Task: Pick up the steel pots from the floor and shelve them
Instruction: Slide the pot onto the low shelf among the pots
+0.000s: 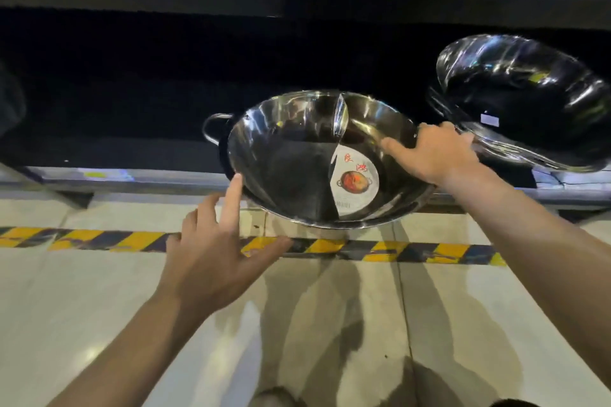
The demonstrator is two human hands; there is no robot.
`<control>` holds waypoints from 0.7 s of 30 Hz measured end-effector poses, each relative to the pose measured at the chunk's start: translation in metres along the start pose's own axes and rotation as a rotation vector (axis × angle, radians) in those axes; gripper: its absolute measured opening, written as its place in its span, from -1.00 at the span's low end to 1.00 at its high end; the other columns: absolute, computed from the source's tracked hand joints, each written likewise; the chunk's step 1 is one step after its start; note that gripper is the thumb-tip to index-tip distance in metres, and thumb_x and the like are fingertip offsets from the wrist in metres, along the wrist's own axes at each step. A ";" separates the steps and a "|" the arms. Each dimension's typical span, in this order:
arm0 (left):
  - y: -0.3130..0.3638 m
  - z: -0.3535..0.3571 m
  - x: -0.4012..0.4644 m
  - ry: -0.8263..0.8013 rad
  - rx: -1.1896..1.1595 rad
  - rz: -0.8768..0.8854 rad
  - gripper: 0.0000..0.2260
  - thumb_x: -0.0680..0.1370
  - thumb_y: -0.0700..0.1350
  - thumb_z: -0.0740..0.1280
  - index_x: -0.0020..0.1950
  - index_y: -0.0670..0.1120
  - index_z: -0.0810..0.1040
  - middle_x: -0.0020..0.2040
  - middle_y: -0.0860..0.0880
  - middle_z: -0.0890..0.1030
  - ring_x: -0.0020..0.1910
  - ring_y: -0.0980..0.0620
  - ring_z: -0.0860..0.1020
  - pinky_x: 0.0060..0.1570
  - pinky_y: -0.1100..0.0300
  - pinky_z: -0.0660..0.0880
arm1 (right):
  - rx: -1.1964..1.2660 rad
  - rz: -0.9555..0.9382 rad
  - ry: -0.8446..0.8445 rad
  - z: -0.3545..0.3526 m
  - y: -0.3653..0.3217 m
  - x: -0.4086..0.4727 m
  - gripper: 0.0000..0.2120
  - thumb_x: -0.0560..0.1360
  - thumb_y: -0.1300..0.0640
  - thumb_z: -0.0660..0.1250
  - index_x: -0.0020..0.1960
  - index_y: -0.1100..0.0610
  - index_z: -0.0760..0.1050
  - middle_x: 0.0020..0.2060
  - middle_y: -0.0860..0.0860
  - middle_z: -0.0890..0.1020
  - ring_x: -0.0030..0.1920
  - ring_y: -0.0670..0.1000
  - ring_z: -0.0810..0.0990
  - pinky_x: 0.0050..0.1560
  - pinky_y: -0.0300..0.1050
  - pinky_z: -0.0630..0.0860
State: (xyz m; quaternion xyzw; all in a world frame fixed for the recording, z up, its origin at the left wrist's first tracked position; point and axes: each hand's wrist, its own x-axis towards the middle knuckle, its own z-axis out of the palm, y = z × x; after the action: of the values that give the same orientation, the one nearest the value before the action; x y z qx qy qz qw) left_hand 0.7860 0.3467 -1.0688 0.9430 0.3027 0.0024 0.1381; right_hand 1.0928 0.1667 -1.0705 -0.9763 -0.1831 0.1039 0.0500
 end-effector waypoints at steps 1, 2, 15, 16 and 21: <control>-0.001 0.003 0.005 0.012 -0.019 0.015 -0.06 0.38 0.59 0.00 0.61 0.07 0.01 0.46 -0.10 0.36 0.36 -0.19 0.41 0.15 -0.22 0.44 | 0.022 -0.052 -0.002 -0.004 0.002 0.000 -0.26 0.46 -0.50 0.10 0.17 0.16 0.48 0.30 0.25 0.46 0.38 0.37 0.27 0.20 0.27 0.33; -0.002 0.004 0.013 0.040 -0.035 0.028 -0.09 0.39 0.58 0.03 0.58 0.05 0.07 0.45 -0.08 0.37 0.35 -0.17 0.42 0.16 -0.20 0.44 | 0.040 -0.093 0.021 -0.009 0.004 -0.003 -0.27 0.48 -0.47 0.12 0.24 0.16 0.47 0.32 0.25 0.44 0.40 0.36 0.24 0.24 0.28 0.31; 0.019 0.014 0.078 0.005 0.096 0.056 -0.15 0.42 0.54 -0.08 0.46 -0.04 0.25 0.26 -0.15 0.53 0.22 -0.22 0.48 0.11 -0.14 0.45 | -0.009 -0.214 0.093 0.020 -0.005 -0.077 -0.06 0.37 -0.60 0.05 0.49 0.05 0.25 0.33 0.13 0.44 0.38 0.19 0.29 0.13 0.15 0.48; 0.018 0.016 0.088 0.013 0.100 0.055 -0.17 0.42 0.54 -0.06 0.42 -0.06 0.28 0.23 -0.16 0.54 0.19 -0.24 0.49 0.07 -0.14 0.47 | -0.021 -0.230 0.109 0.022 -0.008 -0.067 -0.06 0.37 -0.60 0.05 0.48 0.07 0.27 0.32 0.15 0.45 0.35 0.21 0.31 0.11 0.16 0.48; 0.015 0.028 0.131 -0.072 0.149 -0.033 -0.19 0.40 0.55 0.04 0.33 -0.08 0.32 0.26 -0.21 0.53 0.23 -0.31 0.46 0.10 -0.20 0.44 | -0.135 -0.230 0.070 0.033 -0.025 -0.027 -0.14 0.43 -0.54 0.09 0.46 0.08 0.31 0.29 0.18 0.49 0.31 0.26 0.36 0.07 0.15 0.48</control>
State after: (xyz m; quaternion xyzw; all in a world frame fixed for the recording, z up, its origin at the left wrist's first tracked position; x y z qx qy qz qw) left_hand 0.9035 0.4027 -1.1020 0.9450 0.3124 -0.0565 0.0784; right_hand 1.0523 0.1814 -1.0938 -0.9530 -0.2986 0.0505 0.0022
